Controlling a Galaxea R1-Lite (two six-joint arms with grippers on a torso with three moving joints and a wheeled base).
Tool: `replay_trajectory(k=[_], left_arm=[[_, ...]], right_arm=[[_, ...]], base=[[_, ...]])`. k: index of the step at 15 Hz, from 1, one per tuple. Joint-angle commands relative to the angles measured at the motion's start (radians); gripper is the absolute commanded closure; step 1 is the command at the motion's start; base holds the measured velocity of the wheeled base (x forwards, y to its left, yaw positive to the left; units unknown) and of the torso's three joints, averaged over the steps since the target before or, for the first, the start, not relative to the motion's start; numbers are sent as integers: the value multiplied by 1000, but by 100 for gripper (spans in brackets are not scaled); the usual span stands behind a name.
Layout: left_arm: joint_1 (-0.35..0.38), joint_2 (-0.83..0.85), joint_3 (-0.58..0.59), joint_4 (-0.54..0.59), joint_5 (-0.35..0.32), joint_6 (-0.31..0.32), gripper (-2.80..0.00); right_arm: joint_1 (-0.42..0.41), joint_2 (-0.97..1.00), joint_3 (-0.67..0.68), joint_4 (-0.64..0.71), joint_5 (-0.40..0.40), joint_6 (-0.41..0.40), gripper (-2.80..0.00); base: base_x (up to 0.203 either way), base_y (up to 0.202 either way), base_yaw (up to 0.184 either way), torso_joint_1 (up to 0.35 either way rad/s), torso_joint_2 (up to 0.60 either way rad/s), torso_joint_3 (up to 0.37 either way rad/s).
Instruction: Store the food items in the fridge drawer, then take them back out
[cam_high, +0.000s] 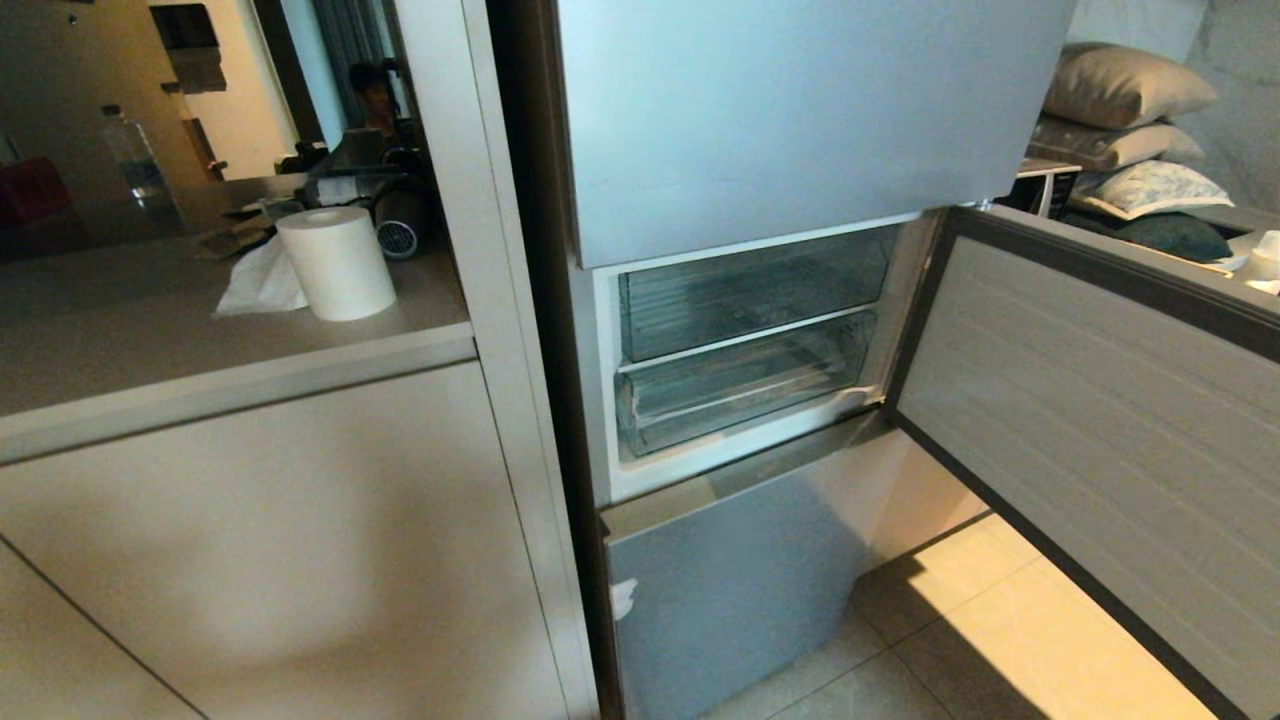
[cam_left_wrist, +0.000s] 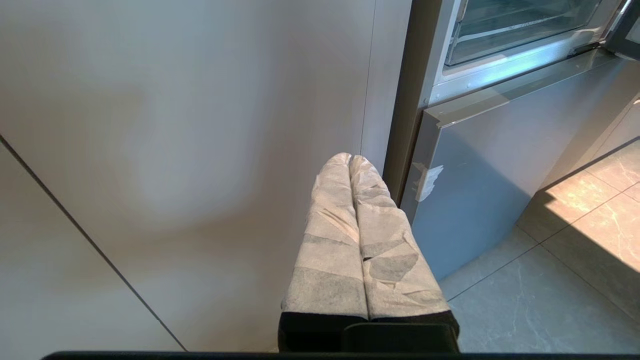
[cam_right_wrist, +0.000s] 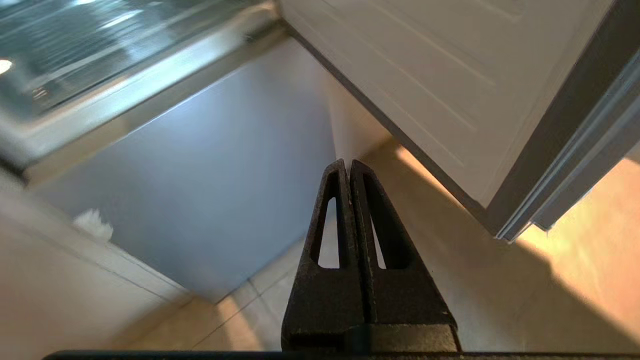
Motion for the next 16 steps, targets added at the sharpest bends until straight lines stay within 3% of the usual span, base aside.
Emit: replay_trajectory(k=[1,6,10,16], left_arm=[[0,0,0,-1,0,0,0],[0,0,0,0,0,0,0],[0,0,0,-1,0,0,0],[0,0,0,-1,0,0,0]], right_arm=[[-21,382,-70,-100,-37,29,0],[-168,805,-247,-356,-92,52,0],[-257,934,-371,-388,-99,55,0],[-288,1033,-458,-392,-84,62,0]], base=[[0,0,0,0,0,0],[0,0,0,0,0,0],[0,0,0,0,0,0],[0,0,0,0,0,0]])
